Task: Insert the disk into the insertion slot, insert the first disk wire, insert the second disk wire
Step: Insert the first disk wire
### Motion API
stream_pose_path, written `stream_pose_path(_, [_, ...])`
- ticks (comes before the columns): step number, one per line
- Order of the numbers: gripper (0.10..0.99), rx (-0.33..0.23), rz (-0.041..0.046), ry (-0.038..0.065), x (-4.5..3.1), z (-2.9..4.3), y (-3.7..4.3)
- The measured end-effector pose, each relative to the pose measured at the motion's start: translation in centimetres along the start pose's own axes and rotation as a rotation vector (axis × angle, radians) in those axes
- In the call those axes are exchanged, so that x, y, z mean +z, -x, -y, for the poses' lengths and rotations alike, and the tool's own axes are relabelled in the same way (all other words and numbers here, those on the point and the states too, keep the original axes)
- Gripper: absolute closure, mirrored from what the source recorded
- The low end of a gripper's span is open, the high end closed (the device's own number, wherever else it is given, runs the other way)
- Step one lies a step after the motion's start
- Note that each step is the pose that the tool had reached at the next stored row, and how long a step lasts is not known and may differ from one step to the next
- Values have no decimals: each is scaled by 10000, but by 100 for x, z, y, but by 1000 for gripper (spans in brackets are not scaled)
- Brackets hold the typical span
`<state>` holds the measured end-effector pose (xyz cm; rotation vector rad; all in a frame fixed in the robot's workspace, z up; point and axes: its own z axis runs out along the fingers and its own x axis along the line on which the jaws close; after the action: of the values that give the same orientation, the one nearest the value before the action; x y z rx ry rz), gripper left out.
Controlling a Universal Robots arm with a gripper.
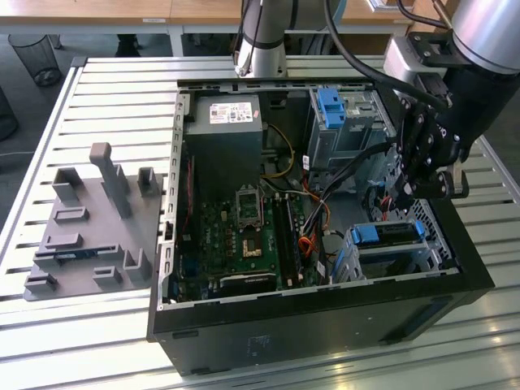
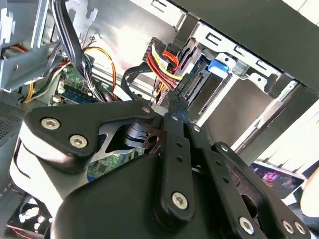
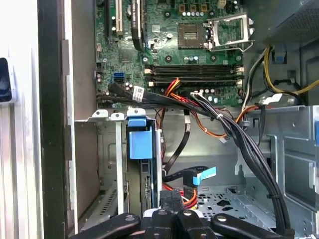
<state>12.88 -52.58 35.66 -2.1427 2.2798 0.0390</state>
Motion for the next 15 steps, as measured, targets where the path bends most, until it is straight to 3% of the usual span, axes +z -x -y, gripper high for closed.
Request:
stream_pose_path(3, [922, 350, 1, -9, 3, 1, 5])
stream_pose_path(4, [851, 460, 3, -12, 5, 2, 7])
stream_pose_path(8, [851, 801, 4, -21, 13, 15, 12])
stream_pose_path(13, [851, 842, 3, -22, 34, 65, 16])
stream_pose_path(15, [851, 843, -34, -32, 42, 65, 15])
